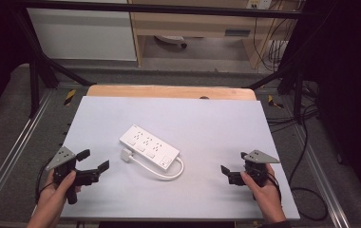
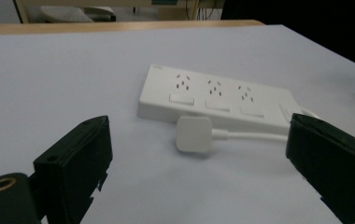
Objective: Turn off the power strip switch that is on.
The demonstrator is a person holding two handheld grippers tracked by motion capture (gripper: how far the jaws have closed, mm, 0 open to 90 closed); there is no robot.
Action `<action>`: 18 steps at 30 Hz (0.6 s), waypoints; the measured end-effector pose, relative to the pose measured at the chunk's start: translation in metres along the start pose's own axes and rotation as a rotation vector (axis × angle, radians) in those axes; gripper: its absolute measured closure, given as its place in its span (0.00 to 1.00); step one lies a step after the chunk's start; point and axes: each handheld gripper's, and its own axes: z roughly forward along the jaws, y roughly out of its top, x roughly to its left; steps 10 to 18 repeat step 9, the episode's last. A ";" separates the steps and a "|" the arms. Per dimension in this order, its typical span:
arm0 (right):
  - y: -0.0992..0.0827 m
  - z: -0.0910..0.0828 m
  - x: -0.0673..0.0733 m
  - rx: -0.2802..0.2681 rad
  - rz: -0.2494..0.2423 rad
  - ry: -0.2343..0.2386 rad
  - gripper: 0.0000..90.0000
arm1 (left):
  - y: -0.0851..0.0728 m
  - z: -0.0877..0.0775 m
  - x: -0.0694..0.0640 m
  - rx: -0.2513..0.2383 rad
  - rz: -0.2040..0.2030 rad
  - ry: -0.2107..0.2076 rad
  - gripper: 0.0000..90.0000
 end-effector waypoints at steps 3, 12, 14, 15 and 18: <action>0.000 0.001 0.000 0.003 0.002 -0.002 0.03 | -0.010 0.001 -0.003 0.027 0.002 -0.002 0.08; -0.002 0.008 -0.005 0.055 0.023 -0.074 0.03 | -0.025 0.005 -0.014 0.093 0.037 -0.027 0.08; -0.002 0.008 -0.005 0.055 0.023 -0.074 0.03 | -0.025 0.005 -0.014 0.093 0.037 -0.027 0.08; -0.002 0.008 -0.005 0.055 0.023 -0.074 0.03 | -0.025 0.005 -0.014 0.093 0.037 -0.027 0.08; -0.002 0.008 -0.005 0.055 0.023 -0.074 0.03 | -0.025 0.005 -0.014 0.093 0.037 -0.027 0.08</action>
